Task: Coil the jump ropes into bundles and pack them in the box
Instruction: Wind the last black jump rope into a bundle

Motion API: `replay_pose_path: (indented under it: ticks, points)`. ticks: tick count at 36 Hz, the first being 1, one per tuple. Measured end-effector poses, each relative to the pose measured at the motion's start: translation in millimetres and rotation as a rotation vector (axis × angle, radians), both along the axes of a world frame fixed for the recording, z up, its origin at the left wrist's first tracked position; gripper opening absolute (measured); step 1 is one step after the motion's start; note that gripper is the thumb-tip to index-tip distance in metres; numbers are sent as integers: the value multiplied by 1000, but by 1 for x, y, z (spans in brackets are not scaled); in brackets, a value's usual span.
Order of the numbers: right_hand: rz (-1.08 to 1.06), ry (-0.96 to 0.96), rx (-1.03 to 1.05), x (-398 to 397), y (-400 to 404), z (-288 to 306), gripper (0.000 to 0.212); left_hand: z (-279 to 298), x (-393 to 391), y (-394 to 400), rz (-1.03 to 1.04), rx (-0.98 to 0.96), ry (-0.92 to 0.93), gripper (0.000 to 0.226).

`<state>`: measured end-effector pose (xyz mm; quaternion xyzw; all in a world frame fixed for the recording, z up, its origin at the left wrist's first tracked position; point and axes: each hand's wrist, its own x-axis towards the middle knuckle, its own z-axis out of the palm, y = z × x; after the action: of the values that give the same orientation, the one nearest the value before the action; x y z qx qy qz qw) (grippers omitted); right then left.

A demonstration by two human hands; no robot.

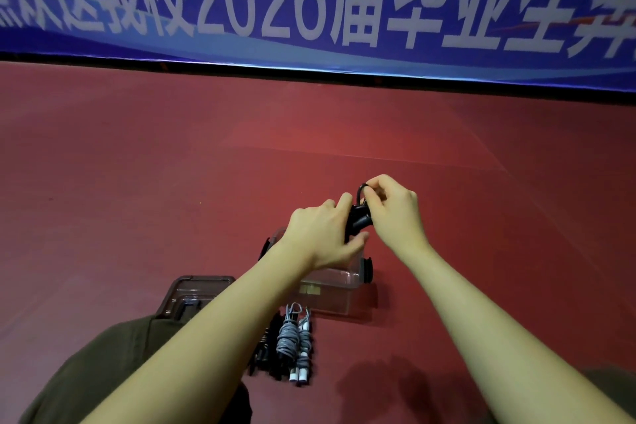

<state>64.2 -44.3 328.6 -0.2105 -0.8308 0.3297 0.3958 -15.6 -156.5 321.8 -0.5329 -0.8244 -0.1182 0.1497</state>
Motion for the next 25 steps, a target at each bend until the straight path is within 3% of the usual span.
replay_pose_path:
  ticks: [4,9,15,20,25]
  points:
    - [40,31,-103,-11,-8,-7,15,-5,-9,-11,21,-14,-136,35]
    - [107,-79,-211,-36,-15,-40,23,-36,-34,-23,92,-56,-251,33]
    - [91,-247,-317,-74,-21,-105,21,-104,-69,-32,201,40,-714,31]
    - [128,-443,-348,-95,-35,-177,16,-171,-94,-49,393,-11,-809,43]
    - [135,-713,-409,-111,-50,-240,11,-221,-105,-58,572,23,-919,41]
